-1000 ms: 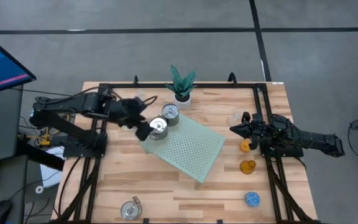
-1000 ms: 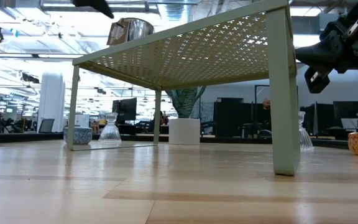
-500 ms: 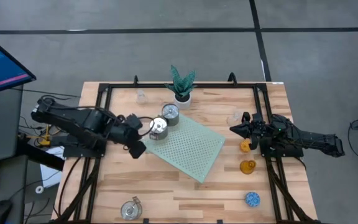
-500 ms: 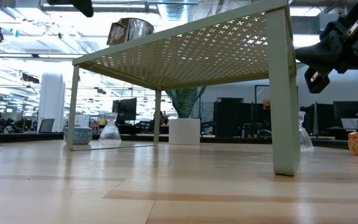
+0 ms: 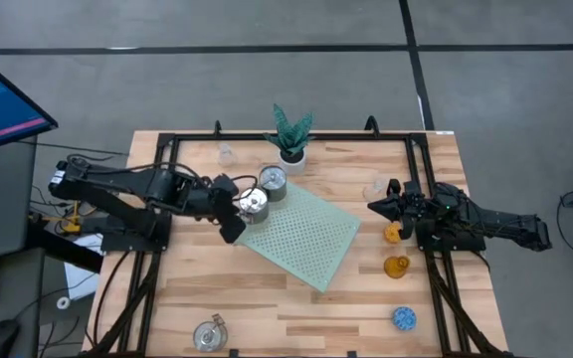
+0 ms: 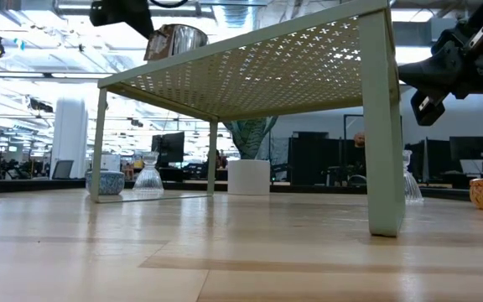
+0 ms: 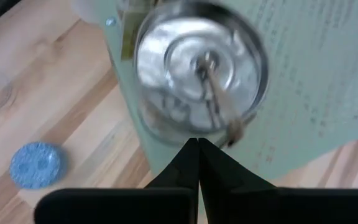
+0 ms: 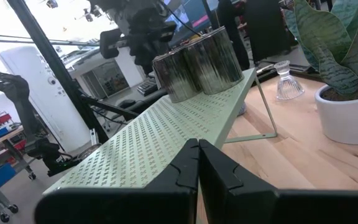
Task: Pick & Place candle stick holders
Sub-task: Put the left silver scented candle on the shelf, then put the silver scented candle on the shelf
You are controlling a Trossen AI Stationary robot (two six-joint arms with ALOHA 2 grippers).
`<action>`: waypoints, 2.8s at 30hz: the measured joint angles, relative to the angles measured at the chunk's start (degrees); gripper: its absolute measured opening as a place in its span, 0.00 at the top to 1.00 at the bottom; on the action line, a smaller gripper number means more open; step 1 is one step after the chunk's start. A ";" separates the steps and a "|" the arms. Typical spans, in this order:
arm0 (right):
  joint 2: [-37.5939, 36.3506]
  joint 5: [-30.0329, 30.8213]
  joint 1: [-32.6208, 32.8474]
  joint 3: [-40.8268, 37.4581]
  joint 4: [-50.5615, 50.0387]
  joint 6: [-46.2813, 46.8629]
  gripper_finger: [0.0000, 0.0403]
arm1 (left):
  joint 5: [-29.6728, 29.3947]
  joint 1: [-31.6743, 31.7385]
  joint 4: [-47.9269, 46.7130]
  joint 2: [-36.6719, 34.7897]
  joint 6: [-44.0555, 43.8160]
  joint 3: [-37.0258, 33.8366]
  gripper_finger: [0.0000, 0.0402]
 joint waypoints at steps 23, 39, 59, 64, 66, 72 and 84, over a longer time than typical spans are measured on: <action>-0.02 0.00 0.00 0.02 0.00 0.00 1.00 | 5.87 2.76 -3.05 -1.27 4.13 0.00 0.99; -0.02 0.00 0.00 0.02 -0.01 0.00 1.00 | 30.79 -19.70 5.66 -4.42 2.69 0.02 0.51; -0.02 0.00 0.00 0.01 -0.01 0.00 1.00 | 25.52 -35.50 11.85 13.25 16.04 0.02 0.04; -0.02 0.00 0.01 0.01 -0.02 0.00 1.00 | 21.69 -35.60 11.90 14.11 13.70 0.02 0.06; -0.02 0.00 0.00 0.01 0.00 0.00 1.00 | 18.14 -35.63 11.89 14.16 12.64 0.02 0.07; -0.02 0.00 0.00 0.00 -0.01 0.00 1.00 | 9.10 -35.14 11.87 14.16 15.74 0.02 0.09; -0.02 0.00 0.00 0.00 -0.02 0.00 1.00 | 8.60 -35.09 11.40 13.85 18.59 0.02 0.08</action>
